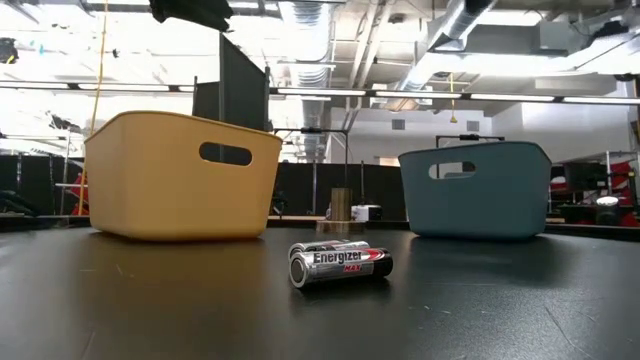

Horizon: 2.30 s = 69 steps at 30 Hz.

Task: Sort batteries
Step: Put the silver battery into the blue bin

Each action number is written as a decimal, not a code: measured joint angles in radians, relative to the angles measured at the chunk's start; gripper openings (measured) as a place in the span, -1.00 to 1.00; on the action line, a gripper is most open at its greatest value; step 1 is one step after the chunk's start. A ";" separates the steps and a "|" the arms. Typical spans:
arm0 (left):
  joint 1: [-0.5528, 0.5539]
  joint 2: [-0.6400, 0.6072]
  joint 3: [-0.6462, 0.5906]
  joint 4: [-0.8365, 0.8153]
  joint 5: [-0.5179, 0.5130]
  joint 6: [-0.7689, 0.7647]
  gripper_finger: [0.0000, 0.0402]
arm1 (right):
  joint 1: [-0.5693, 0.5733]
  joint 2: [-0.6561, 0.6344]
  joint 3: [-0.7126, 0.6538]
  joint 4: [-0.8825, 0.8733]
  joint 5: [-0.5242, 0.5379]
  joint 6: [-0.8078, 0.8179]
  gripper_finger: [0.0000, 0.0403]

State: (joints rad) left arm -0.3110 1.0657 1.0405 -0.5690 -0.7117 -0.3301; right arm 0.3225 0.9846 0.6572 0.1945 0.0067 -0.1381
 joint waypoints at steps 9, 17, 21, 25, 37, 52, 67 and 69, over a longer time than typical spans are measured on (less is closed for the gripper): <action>-0.077 0.000 0.000 0.000 -0.053 -0.031 -0.18 | 0.089 0.407 0.307 -0.214 0.038 0.035 0.00; -0.108 0.000 0.000 0.001 -0.056 -0.050 -0.18 | 0.178 0.692 0.513 -0.326 0.053 0.085 0.05; -0.129 0.000 0.000 0.001 -0.056 -0.068 -0.18 | 0.204 0.813 0.601 -0.342 0.069 0.092 0.05; -0.150 0.000 0.000 0.001 -0.056 -0.085 -0.18 | 0.216 0.919 0.688 -0.392 0.093 0.116 0.05; -0.197 0.000 -0.001 0.000 -0.056 -0.110 -0.18 | 0.227 1.111 0.834 -0.552 0.160 0.175 0.05; -0.207 0.000 -0.001 -0.017 -0.056 -0.110 -0.18 | 0.219 1.131 0.841 -0.621 0.206 0.217 0.02; -0.207 0.000 -0.001 -0.017 -0.056 -0.109 -0.18 | 0.219 1.164 0.841 -0.609 0.207 0.223 0.02; -0.207 0.000 -0.001 -0.018 -0.056 -0.109 -0.18 | 0.219 1.163 0.841 -0.607 0.207 0.225 0.02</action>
State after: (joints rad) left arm -0.5179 1.0657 1.0397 -0.5869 -0.7677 -0.4393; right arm 0.5415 2.1479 1.4982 -0.4126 0.2134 0.0864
